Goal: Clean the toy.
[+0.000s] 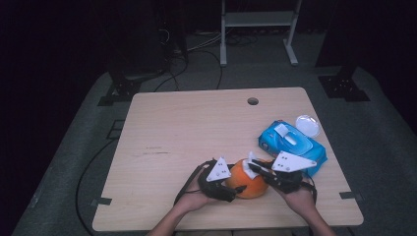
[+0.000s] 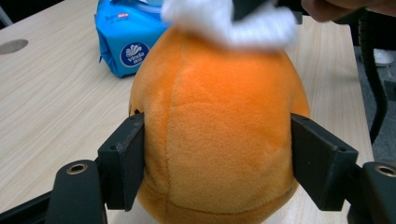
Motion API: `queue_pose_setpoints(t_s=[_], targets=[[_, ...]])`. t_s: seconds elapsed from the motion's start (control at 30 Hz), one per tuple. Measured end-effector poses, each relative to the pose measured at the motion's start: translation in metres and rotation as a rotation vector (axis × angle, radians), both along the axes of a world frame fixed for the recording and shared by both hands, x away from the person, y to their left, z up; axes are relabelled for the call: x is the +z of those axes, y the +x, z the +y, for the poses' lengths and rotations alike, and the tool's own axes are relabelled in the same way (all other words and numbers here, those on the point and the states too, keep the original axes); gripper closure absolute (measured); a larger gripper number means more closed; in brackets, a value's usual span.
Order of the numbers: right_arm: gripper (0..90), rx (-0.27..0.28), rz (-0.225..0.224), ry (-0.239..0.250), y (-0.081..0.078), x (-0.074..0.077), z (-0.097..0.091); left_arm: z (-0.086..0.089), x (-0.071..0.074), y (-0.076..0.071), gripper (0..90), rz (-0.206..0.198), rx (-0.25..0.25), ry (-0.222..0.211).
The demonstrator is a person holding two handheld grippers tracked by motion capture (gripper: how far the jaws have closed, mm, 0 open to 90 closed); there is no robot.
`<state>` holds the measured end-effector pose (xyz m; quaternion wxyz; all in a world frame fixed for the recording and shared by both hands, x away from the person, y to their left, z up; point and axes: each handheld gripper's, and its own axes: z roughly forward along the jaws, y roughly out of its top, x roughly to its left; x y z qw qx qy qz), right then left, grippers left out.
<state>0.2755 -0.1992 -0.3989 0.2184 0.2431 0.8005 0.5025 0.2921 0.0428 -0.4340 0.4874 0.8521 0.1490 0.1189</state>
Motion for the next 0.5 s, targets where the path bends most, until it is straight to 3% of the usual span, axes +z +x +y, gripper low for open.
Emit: queue_pose_setpoints(t_s=[0.13,0.3,0.37,0.5], targets=[[83.2,-0.009,0.036,0.038,0.0,-0.005,-0.014,-0.004,0.0,-0.003,24.0,-0.017,-0.015,0.016],[83.0,0.092,0.037,0.012,-0.01,0.0,0.017,-0.014,0.003,-0.012,23.6,-0.062,-0.019,0.063],[83.1,0.124,0.02,-0.022,-0.01,0.001,0.032,-0.015,0.002,-0.015,24.4,-0.087,-0.029,0.078],[83.1,0.069,0.005,-0.049,-0.002,0.005,0.032,-0.008,0.0,-0.012,26.0,-0.06,-0.034,0.048]])
